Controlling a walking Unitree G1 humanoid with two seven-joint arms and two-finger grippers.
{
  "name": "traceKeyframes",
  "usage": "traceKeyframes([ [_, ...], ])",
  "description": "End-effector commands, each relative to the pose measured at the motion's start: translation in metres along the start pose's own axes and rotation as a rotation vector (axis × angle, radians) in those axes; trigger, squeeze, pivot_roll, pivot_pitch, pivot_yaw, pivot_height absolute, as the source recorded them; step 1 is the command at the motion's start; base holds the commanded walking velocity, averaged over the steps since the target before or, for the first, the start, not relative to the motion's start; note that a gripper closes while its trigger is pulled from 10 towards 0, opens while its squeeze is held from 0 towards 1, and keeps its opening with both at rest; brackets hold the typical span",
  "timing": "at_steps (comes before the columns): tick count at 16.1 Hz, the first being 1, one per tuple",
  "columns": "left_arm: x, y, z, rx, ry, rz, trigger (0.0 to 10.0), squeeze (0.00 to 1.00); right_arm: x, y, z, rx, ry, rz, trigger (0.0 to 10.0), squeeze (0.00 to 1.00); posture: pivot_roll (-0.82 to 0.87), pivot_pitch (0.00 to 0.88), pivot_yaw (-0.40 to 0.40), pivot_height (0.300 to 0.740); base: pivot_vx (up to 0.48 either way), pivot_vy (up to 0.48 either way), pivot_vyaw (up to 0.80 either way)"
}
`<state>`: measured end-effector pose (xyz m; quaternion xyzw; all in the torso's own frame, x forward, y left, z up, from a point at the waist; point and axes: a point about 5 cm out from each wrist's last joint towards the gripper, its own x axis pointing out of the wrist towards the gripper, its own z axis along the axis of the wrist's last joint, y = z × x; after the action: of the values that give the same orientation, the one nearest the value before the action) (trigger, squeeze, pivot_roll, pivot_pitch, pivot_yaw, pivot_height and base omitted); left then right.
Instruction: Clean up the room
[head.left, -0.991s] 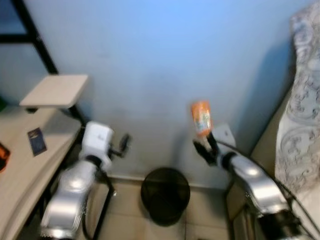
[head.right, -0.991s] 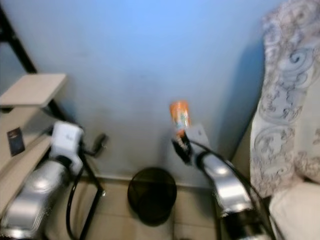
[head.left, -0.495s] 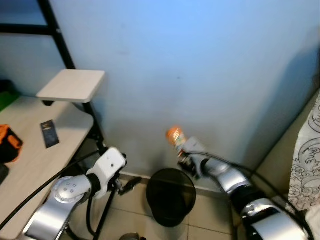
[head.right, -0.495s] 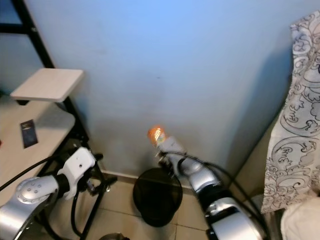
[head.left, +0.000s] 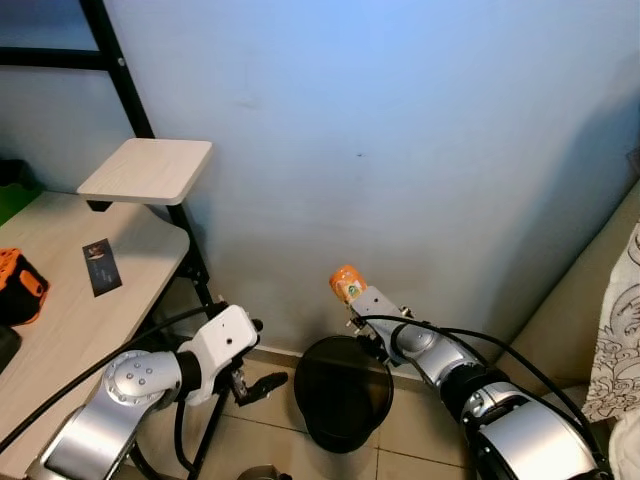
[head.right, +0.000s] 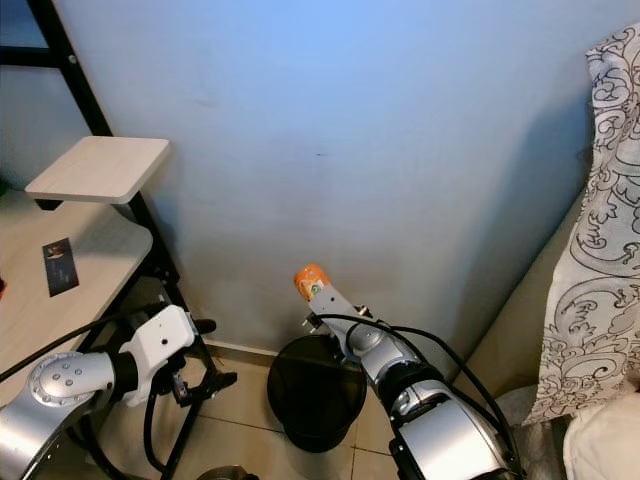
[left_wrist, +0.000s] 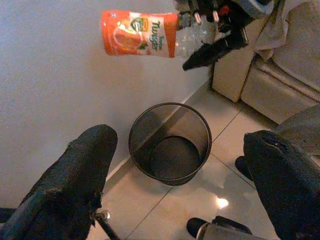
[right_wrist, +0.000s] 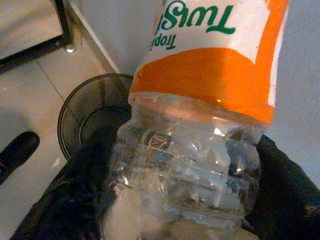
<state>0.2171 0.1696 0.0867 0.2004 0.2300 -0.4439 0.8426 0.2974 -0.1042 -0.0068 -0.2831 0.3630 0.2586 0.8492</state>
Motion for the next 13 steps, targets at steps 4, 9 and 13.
traceKeyframes([
  [4,-0.001,0.002,-0.001,0.016,0.022,-0.003,10.0,0.00,0.001,0.005,0.008,-0.010,-0.019,0.008,10.0,1.00,0.09,0.000,0.039,0.740,0.000,0.000,0.00],
  [9,0.000,0.004,0.000,0.017,0.022,-0.001,10.0,0.00,0.003,0.017,0.004,0.121,-0.037,0.071,10.0,1.00,0.09,0.000,0.044,0.740,0.000,0.000,0.00],
  [13,0.001,0.005,0.003,0.003,-0.009,0.044,10.0,0.00,-0.001,-0.001,-0.002,0.282,-0.086,0.024,10.0,1.00,0.09,0.000,0.041,0.740,0.000,0.000,0.00],
])
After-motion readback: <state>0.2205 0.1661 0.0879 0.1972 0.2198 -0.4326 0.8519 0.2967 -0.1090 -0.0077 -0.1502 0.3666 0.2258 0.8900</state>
